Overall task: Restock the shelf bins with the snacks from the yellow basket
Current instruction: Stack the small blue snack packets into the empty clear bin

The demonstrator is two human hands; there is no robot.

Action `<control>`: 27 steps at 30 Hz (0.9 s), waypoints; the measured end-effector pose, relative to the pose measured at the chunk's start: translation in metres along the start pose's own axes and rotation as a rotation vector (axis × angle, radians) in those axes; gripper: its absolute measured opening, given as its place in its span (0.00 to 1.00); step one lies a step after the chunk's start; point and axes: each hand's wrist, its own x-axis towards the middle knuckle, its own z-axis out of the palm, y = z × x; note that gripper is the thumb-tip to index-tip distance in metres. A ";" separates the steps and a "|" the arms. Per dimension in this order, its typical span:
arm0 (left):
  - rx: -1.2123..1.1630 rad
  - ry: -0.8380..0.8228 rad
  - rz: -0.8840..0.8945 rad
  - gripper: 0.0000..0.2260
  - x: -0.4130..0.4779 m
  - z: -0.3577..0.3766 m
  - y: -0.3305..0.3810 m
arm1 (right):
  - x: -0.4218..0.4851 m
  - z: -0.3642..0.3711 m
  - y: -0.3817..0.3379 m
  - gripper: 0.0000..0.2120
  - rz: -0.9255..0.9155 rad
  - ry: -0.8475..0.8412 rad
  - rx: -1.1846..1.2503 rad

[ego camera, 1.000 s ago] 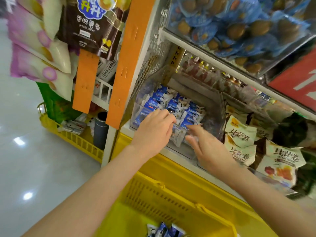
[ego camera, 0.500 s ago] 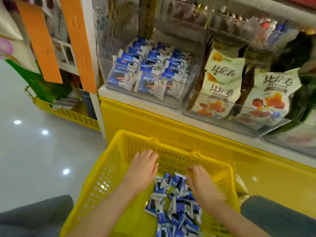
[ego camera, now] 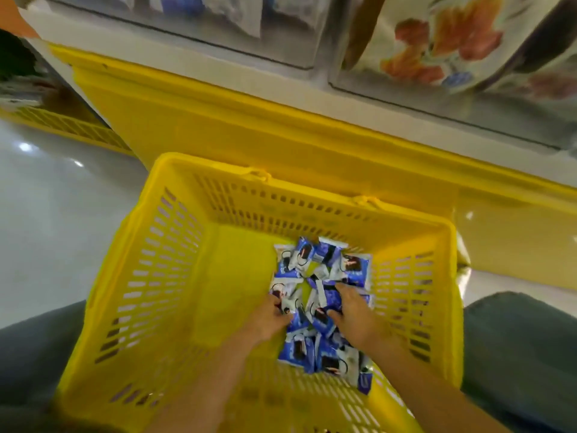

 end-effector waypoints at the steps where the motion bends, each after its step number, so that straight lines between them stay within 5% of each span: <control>1: -0.019 0.000 -0.022 0.06 0.004 0.004 -0.001 | 0.003 0.002 -0.001 0.32 0.018 0.008 0.011; 9: -0.136 0.163 -0.078 0.17 0.016 0.031 0.009 | 0.015 0.003 -0.008 0.18 0.143 0.154 0.278; 16: -0.260 0.174 -0.107 0.01 0.016 0.004 0.008 | 0.010 -0.022 -0.025 0.18 0.091 0.387 0.490; 20: -0.513 0.198 -0.166 0.10 0.006 -0.018 0.016 | 0.001 -0.038 -0.047 0.21 0.050 0.241 0.631; 27: -0.759 0.102 0.052 0.10 -0.037 -0.038 0.045 | -0.032 -0.064 -0.089 0.27 -0.065 0.058 0.811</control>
